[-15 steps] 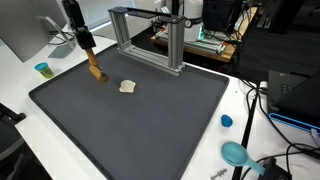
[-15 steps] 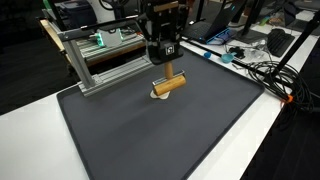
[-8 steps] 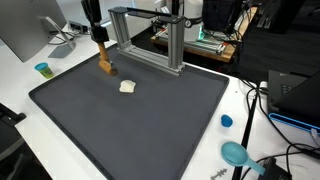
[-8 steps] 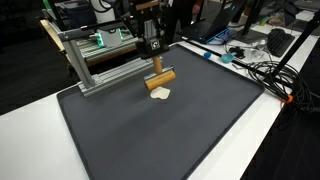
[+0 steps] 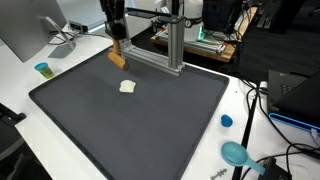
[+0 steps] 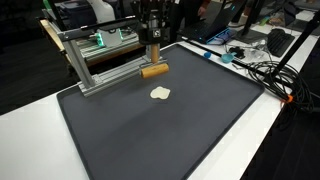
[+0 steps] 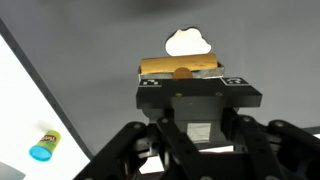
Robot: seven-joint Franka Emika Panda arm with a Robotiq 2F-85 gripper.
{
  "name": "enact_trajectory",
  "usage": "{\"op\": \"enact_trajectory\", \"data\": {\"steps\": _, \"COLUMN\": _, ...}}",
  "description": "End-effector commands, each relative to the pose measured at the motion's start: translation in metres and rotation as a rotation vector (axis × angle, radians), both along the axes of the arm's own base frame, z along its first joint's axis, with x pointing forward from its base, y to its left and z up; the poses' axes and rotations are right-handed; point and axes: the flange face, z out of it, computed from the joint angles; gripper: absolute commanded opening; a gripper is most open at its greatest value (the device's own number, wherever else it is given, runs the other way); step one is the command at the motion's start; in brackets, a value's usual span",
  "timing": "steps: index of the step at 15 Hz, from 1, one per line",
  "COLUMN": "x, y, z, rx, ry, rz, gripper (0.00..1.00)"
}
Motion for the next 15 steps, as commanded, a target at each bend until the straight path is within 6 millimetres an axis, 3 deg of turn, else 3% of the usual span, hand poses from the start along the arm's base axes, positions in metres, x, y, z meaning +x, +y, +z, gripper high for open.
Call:
{"op": "enact_trajectory", "data": {"steps": 1, "x": -0.069, "y": 0.033, "z": 0.023, "rx": -0.032, "ry": -0.022, "rz": -0.014, "gripper": 0.21}}
{"op": "enact_trajectory", "data": {"steps": 4, "x": -0.116, "y": 0.044, "z": 0.034, "rx": 0.102, "ry": -0.040, "rz": 0.016, "gripper": 0.21}}
{"op": "enact_trajectory", "data": {"steps": 7, "x": -0.159, "y": 0.037, "z": 0.044, "rx": 0.251, "ry": -0.079, "rz": 0.021, "gripper": 0.21}}
{"op": "enact_trajectory", "data": {"steps": 8, "x": -0.123, "y": 0.043, "z": 0.034, "rx": 0.164, "ry": -0.032, "rz": 0.005, "gripper": 0.46}}
{"op": "enact_trajectory", "data": {"steps": 10, "x": -0.146, "y": 0.037, "z": 0.040, "rx": 0.208, "ry": -0.056, "rz": 0.009, "gripper": 0.46}}
{"op": "enact_trajectory", "data": {"steps": 11, "x": -0.152, "y": 0.035, "z": 0.041, "rx": 0.214, "ry": -0.064, "rz": 0.009, "gripper": 0.21}}
{"op": "enact_trajectory", "data": {"steps": 15, "x": -0.149, "y": 0.029, "z": 0.036, "rx": 0.069, "ry": -0.061, "rz": 0.027, "gripper": 0.21}}
